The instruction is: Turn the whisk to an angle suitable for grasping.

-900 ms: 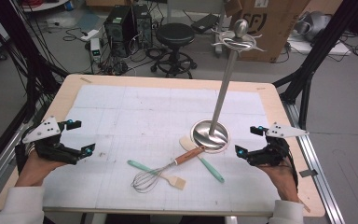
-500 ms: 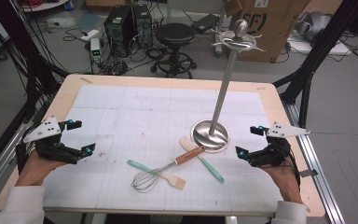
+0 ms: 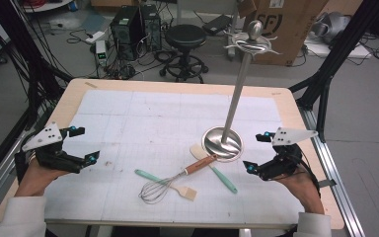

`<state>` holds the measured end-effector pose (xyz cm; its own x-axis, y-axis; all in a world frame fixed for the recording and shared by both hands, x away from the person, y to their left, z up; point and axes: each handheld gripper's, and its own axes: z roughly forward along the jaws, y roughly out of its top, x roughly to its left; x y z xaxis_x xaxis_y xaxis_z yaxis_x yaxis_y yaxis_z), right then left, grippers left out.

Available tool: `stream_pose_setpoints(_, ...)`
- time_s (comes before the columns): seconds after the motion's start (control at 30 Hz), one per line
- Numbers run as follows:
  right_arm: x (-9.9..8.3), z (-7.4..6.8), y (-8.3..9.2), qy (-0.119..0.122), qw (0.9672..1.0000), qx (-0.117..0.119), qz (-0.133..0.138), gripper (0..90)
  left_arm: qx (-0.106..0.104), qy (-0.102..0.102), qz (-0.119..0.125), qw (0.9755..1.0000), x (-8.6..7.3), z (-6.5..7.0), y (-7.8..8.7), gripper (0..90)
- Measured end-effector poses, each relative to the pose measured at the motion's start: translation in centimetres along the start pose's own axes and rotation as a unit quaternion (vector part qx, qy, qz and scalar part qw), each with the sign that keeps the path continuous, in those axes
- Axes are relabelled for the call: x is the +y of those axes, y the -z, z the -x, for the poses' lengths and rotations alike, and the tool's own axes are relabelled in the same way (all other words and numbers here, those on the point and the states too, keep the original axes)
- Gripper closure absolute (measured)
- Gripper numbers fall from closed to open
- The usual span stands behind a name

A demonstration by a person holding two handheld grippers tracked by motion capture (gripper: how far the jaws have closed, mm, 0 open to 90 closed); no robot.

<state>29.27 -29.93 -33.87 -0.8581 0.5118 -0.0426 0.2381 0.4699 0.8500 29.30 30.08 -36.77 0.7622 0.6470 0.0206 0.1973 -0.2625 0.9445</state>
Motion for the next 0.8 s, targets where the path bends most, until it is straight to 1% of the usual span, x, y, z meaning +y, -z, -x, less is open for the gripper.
stream_pose_setpoints(0.03, 0.0, 0.0, 0.0, 0.000, 1.0000, 0.000, 0.000, 0.3, 0.001, -0.001, 0.000, 1.0000, 0.0, 0.0, 0.0, 1.6)
stream_pose_setpoints(0.07, 0.4, -0.3, -0.3, 0.013, 0.9998, 0.008, -0.010, 0.3, 0.001, -0.001, 0.000, 1.0000, 0.0, 0.0, 0.1, 1.6)
stream_pose_setpoints(0.1, 0.4, -0.3, -0.3, 0.013, 0.9998, 0.008, -0.010, 0.3, 0.001, -0.001, 0.001, 1.0000, 0.0, -0.1, 0.1, 1.6)
stream_pose_setpoints(0.17, 0.6, -0.5, -0.6, 0.022, 0.9994, 0.016, -0.020, 0.3, 0.002, -0.002, 0.001, 1.0000, 0.0, -0.1, 0.2, 1.6)
stream_pose_setpoints(0.2, 0.9, -0.7, -0.9, 0.032, 0.9989, 0.026, -0.023, 0.3, 0.002, -0.002, 0.001, 1.0000, 0.0, -0.1, 0.2, 1.7)
stream_pose_setpoints(0.23, 0.9, -0.7, -0.9, 0.032, 0.9989, 0.026, -0.023, 0.3, 0.003, 0.000, 0.001, 1.0000, 0.0, -0.1, 0.2, 1.7)
stream_pose_setpoints(0.27, 1.0, -0.9, -1.2, 0.042, 0.9980, 0.038, -0.026, 0.3, 0.003, -0.001, 0.001, 1.0000, 0.0, -0.1, 0.2, 1.7)
stream_pose_setpoints(0.3, 1.0, -0.9, -1.2, 0.042, 0.9980, 0.038, -0.026, 0.3, 0.003, -0.001, 0.000, 1.0000, 0.0, -0.1, 0.2, 1.7)
stream_pose_setpoints(0.33, 1.2, -1.0, -1.4, 0.048, 0.9974, 0.044, -0.029, 0.3, 0.002, -0.001, -0.001, 1.0000, 0.0, -0.1, 0.2, 1.6)
stream_pose_setpoints(0.37, 1.4, -1.2, -1.8, 0.054, 0.9960, 0.058, -0.041, 0.3, 0.002, -0.001, -0.001, 1.0000, 0.0, -0.1, 0.1, 1.7)
stream_pose_setpoints(0.4, 1.4, -1.2, -1.8, 0.054, 0.9960, 0.058, -0.041, 0.3, 0.001, -0.001, -0.001, 1.0000, 0.0, -0.1, 0.1, 1.7)
stream_pose_setpoints(0.43, 1.6, -1.5, -2.2, 0.062, 0.9945, 0.067, -0.052, 0.3, 0.000, -0.001, -0.001, 1.0000, 0.0, -0.1, 0.1, 1.6)
stream_pose_setpoints(0.47, 1.6, -1.5, -2.2, 0.062, 0.9945, 0.067, -0.052, 0.3, 0.000, -0.001, -0.001, 1.0000, 0.0, -0.1, 0.1, 1.6)
stream_pose_setpoints(0.53, 1.9, -1.6, -2.7, 0.072, 0.9925, 0.076, -0.062, 0.3, 0.000, -0.001, -0.003, 1.0000, 0.0, -0.1, 0.0, 1.7)
stream_pose_setpoints(0.57, 2.2, -1.8, -3.2, 0.077, 0.9907, 0.085, -0.072, 0.3, 0.002, -0.001, -0.004, 1.0000, 0.0, -0.1, 0.0, 1.7)
stream_pose_setpoints(0.6, 2.2, -1.8, -3.2, 0.077, 0.9907, 0.085, -0.072, 0.3, 0.003, -0.002, -0.006, 1.0000, 0.0, -0.1, -0.1, 1.7)
stream_pose_setpoints(0.63, 2.4, -2.1, -3.7, 0.085, 0.9892, 0.093, -0.074, 0.3, 0.004, -0.002, -0.006, 1.0000, 0.0, -0.1, -0.1, 1.6)
stream_pose_setpoints(0.67, 2.5, -2.2, -3.9, 0.090, 0.9883, 0.098, -0.076, 0.3, 0.002, -0.001, -0.006, 1.0000, 0.0, -0.1, -0.1, 1.6)
stream_pose_setpoints(0.7, 2.5, -2.2, -3.9, 0.090, 0.9883, 0.098, -0.076, 0.3, 0.001, -0.001, -0.005, 1.0000, 0.0, -0.1, -0.1, 1.6)
stream_pose_setpoints(0.8, 2.8, -2.4, -4.8, 0.100, 0.9849, 0.111, -0.088, 0.3, 0.000, -0.001, -0.005, 1.0000, 0.0, -0.1, -0.2, 1.6)
